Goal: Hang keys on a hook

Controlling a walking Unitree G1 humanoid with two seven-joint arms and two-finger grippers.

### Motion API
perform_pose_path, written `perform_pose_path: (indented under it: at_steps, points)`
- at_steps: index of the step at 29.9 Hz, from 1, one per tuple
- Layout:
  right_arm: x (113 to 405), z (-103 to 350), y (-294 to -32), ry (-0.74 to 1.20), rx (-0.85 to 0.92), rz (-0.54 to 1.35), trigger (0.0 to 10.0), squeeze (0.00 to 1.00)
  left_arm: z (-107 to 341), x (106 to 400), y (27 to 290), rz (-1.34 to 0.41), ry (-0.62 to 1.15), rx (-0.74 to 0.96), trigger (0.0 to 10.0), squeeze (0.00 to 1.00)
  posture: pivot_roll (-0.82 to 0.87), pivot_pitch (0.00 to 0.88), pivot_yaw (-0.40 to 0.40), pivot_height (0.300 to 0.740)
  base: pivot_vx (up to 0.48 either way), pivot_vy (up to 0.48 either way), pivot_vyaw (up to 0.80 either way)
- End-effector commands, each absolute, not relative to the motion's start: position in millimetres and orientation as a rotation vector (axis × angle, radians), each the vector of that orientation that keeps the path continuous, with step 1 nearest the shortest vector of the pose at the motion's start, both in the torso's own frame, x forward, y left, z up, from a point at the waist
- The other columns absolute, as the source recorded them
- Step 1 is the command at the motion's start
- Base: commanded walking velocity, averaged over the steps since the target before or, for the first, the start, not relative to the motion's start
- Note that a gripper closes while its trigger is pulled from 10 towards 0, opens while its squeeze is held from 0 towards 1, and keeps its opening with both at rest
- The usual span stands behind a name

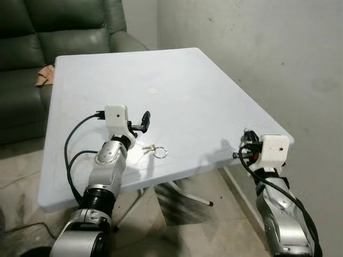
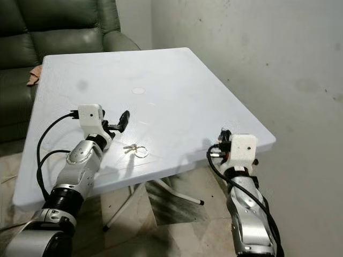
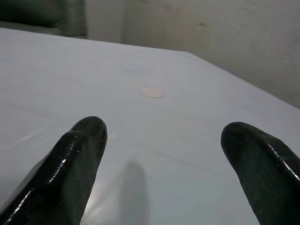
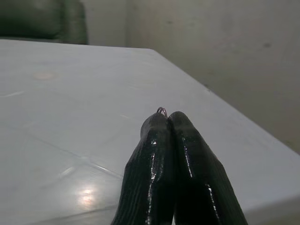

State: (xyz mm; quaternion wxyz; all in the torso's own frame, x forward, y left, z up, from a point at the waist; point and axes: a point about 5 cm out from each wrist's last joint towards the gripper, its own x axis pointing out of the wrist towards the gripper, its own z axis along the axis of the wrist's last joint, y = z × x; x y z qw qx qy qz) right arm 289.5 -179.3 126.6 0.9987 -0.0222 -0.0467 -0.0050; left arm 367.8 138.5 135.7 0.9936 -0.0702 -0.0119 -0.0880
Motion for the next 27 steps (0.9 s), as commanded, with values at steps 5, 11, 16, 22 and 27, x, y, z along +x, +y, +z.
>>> perform_pose_path:
  at_steps: [5, 11, 16, 22, 27]
  points:
    - [287.7, 133.5, -181.3, -0.133, -0.040, -0.008, 10.0, 0.00, 138.2, 366.6, 140.1, -0.180, -0.040, -0.122, 10.0, 0.00, -0.01, 0.000, -0.021, 0.740, 0.000, 0.000, 0.00]
    - [288.7, 133.0, -186.0, -0.115, -0.017, -0.038, 10.0, 0.00, 137.3, 366.2, 141.4, -0.182, -0.031, -0.138, 10.0, 0.00, -0.02, 0.000, -0.019, 0.740, 0.000, 0.000, -0.12]
    - [289.9, 134.0, -186.9, -0.116, -0.014, -0.040, 10.0, 0.00, 137.8, 367.1, 141.2, -0.187, -0.027, -0.145, 10.0, 0.00, -0.02, 0.000, -0.017, 0.740, 0.000, 0.250, -0.72]
    - [289.9, 134.0, -186.9, -0.114, -0.011, -0.041, 10.0, 0.00, 138.8, 367.6, 141.5, -0.177, -0.029, -0.139, 10.0, 0.00, -0.02, 0.000, -0.016, 0.740, 0.000, 0.293, -0.72]
    - [289.0, 133.5, -186.2, -0.109, -0.007, -0.039, 10.0, 0.00, 138.6, 367.4, 141.0, -0.169, -0.024, -0.152, 10.0, 0.00, -0.02, 0.000, -0.017, 0.740, 0.000, 0.000, -0.72]
